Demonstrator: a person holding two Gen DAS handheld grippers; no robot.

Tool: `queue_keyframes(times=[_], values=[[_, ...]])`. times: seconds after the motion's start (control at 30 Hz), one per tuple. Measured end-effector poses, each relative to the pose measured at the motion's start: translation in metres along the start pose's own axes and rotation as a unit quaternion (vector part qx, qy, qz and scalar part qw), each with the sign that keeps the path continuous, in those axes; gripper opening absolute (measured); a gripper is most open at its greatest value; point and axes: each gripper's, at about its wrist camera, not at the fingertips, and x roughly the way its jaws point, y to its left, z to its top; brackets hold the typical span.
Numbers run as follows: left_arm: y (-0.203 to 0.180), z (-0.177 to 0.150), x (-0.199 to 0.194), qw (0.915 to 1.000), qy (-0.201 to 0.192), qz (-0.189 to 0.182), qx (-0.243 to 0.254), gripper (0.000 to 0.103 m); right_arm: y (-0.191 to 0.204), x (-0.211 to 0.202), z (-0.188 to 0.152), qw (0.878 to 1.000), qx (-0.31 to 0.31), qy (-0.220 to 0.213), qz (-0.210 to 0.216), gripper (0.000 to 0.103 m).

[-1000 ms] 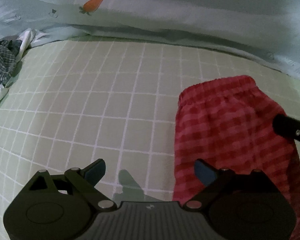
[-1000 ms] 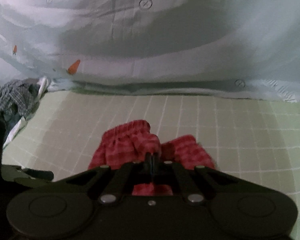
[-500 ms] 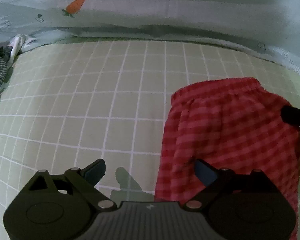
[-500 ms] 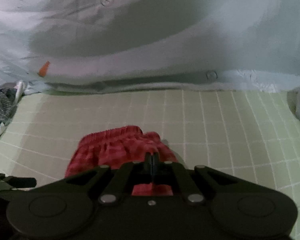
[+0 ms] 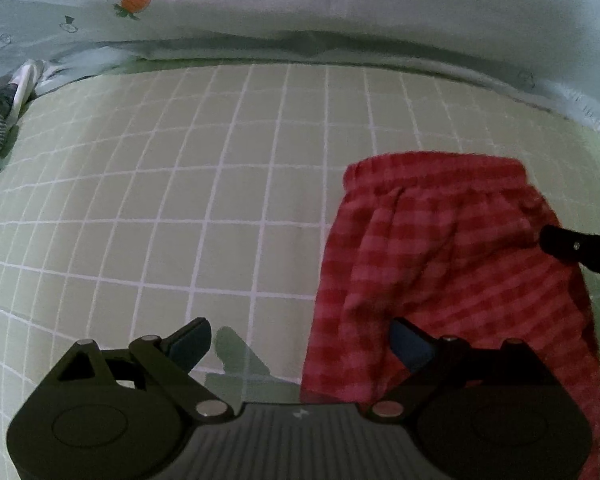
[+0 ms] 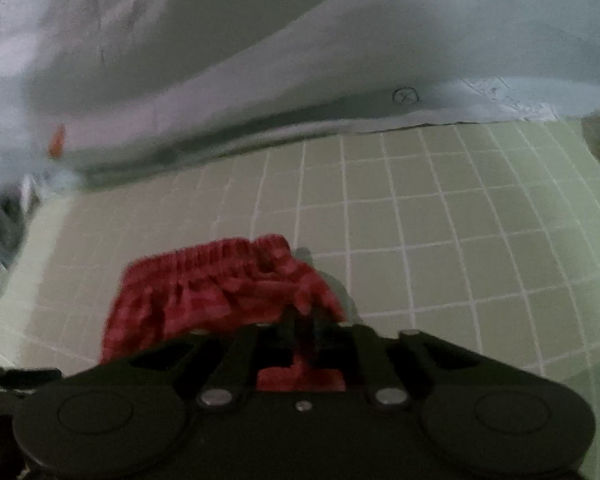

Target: Fold clothes

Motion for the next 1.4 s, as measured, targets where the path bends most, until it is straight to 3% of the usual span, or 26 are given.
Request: queue_keyframes(times=[0.07,0.13,0.3,0.43,0.5,0.63,0.77,1.03,1.13,1.27,1.4], values=[[0.007,-0.002,-0.011,0.9999,-0.010,-0.009,-0.010,0.095,-0.010,-0.018,-0.003,1.000,0.016,-0.020,0.014,0.050],[0.014,-0.005,-0.021,0.9994,-0.017,-0.020,-0.022,0.095,-0.021,-0.039,-0.012,0.999,0.028,-0.036,0.023,0.050],[0.031,-0.029,-0.042,0.9980,-0.003,-0.041,-0.048,0.095,-0.048,-0.083,-0.056,0.999,0.040,-0.012,-0.004,0.050],[0.042,-0.068,-0.053,0.9973,0.028,-0.038,-0.056,0.095,-0.054,-0.110,-0.101,0.999,0.023,0.021,-0.043,0.040],[0.045,-0.088,-0.057,0.9963,0.045,-0.037,-0.063,0.095,-0.044,-0.123,-0.122,0.998,0.009,0.027,-0.047,0.028],[0.044,-0.127,-0.066,0.9950,0.067,-0.029,-0.069,0.095,-0.025,-0.138,-0.158,0.996,-0.039,0.048,-0.063,0.021],[0.041,-0.152,-0.074,0.9952,0.073,-0.024,-0.062,0.095,-0.020,-0.142,-0.173,0.995,-0.056,0.053,-0.059,0.003],[0.040,-0.181,-0.093,0.9952,0.062,-0.026,-0.071,0.095,-0.007,-0.195,-0.174,0.995,-0.080,-0.014,-0.065,0.001],[0.047,-0.186,-0.098,0.9948,0.060,-0.026,-0.078,0.095,-0.005,-0.202,-0.180,0.993,-0.093,-0.011,-0.069,0.001],[0.052,-0.192,-0.097,0.9940,0.069,-0.024,-0.082,0.095,-0.010,-0.194,-0.192,0.994,-0.080,0.023,-0.070,0.002],[0.058,-0.199,-0.093,0.9926,0.079,-0.023,-0.090,0.095,-0.014,-0.191,-0.198,0.996,-0.056,0.028,-0.057,0.001]])
